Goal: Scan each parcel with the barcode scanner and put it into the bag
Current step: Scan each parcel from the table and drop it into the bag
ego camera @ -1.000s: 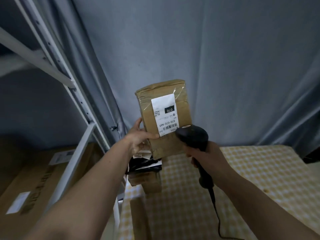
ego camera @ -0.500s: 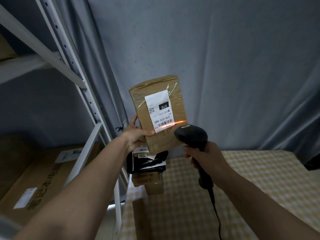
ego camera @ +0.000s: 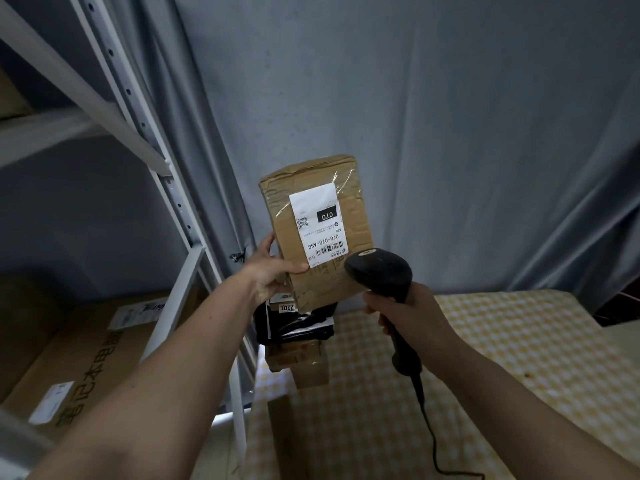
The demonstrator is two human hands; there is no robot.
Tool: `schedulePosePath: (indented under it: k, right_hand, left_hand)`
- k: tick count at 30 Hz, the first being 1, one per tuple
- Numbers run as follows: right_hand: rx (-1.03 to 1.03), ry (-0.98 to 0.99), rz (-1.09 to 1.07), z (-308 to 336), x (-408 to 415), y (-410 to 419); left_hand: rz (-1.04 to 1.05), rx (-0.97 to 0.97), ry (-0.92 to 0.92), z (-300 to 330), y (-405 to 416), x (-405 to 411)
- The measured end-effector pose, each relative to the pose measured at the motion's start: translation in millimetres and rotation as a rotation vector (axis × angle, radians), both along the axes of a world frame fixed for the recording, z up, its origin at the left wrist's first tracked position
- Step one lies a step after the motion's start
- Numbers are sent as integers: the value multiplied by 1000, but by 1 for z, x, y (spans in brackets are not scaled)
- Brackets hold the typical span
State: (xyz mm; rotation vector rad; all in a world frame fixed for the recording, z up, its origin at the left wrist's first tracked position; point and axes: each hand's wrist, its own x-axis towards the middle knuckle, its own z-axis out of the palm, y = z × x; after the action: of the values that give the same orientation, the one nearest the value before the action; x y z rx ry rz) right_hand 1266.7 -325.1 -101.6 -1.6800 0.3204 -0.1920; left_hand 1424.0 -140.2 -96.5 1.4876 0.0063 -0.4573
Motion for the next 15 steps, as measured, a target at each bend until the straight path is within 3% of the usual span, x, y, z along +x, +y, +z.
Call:
schedulePosePath:
  k: [15]
  right_hand:
    - [3,-57,-38,-11,-19,15]
  left_hand:
    - [-49,-3,11,-5,2,-8]
